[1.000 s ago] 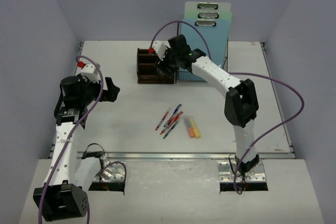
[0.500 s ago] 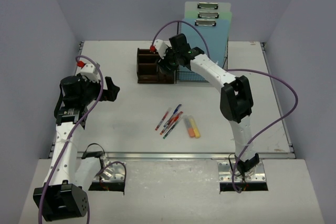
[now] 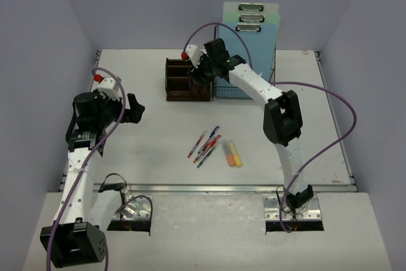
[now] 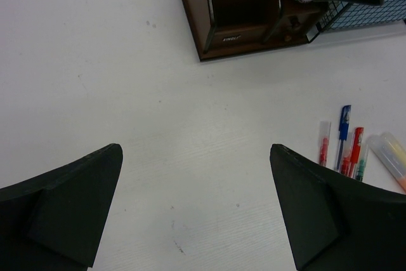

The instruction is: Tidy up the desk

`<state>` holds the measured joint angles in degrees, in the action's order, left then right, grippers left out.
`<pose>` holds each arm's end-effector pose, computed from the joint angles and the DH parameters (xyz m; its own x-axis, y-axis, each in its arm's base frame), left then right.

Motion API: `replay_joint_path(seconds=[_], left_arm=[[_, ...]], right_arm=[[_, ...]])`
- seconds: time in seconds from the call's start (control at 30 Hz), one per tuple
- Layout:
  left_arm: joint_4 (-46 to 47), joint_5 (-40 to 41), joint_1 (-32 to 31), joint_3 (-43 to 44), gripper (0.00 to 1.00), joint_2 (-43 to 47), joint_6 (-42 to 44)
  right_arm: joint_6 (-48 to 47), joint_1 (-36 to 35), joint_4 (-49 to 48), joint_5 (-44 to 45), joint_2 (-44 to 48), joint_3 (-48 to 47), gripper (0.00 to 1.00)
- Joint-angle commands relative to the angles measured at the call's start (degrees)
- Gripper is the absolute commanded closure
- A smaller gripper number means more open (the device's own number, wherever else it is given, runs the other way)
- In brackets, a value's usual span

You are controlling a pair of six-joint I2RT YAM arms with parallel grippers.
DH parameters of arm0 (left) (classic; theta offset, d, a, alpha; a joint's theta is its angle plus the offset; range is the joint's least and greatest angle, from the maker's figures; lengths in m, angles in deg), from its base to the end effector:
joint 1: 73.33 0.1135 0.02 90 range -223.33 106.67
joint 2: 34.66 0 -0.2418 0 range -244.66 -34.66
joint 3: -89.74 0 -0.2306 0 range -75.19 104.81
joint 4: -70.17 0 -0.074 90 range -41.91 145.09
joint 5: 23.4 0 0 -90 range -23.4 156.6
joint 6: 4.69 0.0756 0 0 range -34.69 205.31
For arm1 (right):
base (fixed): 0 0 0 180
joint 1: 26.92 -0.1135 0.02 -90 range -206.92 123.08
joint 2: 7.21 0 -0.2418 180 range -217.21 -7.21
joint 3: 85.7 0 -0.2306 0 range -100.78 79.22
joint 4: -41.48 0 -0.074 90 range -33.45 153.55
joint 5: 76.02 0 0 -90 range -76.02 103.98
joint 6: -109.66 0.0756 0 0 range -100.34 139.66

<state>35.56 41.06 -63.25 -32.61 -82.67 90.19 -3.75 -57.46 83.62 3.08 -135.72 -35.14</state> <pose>0.2169 0.0055 0.2718 -0.3948 0.0078 -0.9187 0.2614 0.9596 -0.1042 0.4343 0.2728 0.2088 -0.2738 -0.6145 -0.7399 -0.7958 0.5768 -0.1846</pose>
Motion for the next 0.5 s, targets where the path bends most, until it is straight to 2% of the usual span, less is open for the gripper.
replay_joint_path(seconds=[0.0,0.07,0.17,0.33,0.47], left_arm=[[2.5,-0.5,-0.3,-0.3,0.00,1.0,0.2],[2.4,-0.4,-0.3,-0.4,0.00,1.1,0.2],[2.4,-0.2,-0.3,-0.5,0.00,1.4,0.3],[2.1,0.3,-0.3,-0.6,0.00,2.3,0.1],[1.9,0.8,-0.3,0.0,0.00,2.8,0.1]], right_arm=[[-0.7,0.1,-3.7,1.3,0.5,-2.6,0.42],[-0.2,0.1,-4.1,1.8,1.0,-2.7,0.29],[0.3,0.1,-4.4,2.8,1.6,-3.4,0.18],[0.4,0.1,-4.7,4.1,3.8,-4.1,0.13],[1.3,0.1,-2.2,3.5,8.2,-3.0,0.17]])
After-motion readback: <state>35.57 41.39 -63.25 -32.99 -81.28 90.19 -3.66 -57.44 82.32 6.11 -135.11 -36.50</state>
